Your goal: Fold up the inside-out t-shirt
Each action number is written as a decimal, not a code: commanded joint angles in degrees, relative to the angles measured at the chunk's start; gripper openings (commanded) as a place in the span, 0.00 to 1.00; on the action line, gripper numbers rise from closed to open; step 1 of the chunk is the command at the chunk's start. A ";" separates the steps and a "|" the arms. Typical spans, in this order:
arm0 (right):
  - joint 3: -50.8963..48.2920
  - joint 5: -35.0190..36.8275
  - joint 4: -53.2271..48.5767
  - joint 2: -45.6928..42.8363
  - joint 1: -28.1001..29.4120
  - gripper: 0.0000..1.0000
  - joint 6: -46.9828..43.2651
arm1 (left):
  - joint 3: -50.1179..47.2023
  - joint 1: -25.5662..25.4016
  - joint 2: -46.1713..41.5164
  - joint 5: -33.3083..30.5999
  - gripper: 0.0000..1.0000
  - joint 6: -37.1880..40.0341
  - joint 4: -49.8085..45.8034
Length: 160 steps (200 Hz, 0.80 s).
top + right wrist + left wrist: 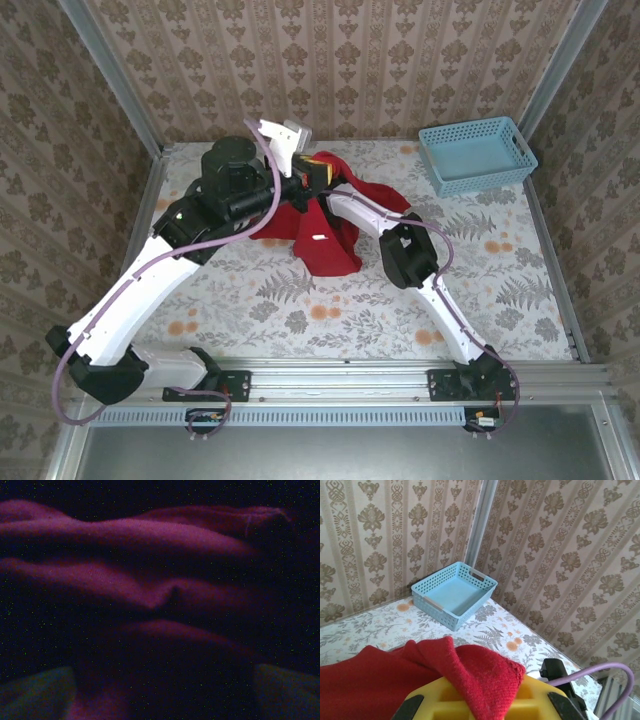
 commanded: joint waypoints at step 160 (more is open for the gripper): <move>-75.30 -3.56 62.17 -51.27 10.35 0.00 -12.57 | 4.41 32.97 22.85 -3.23 0.00 -6.81 -7.54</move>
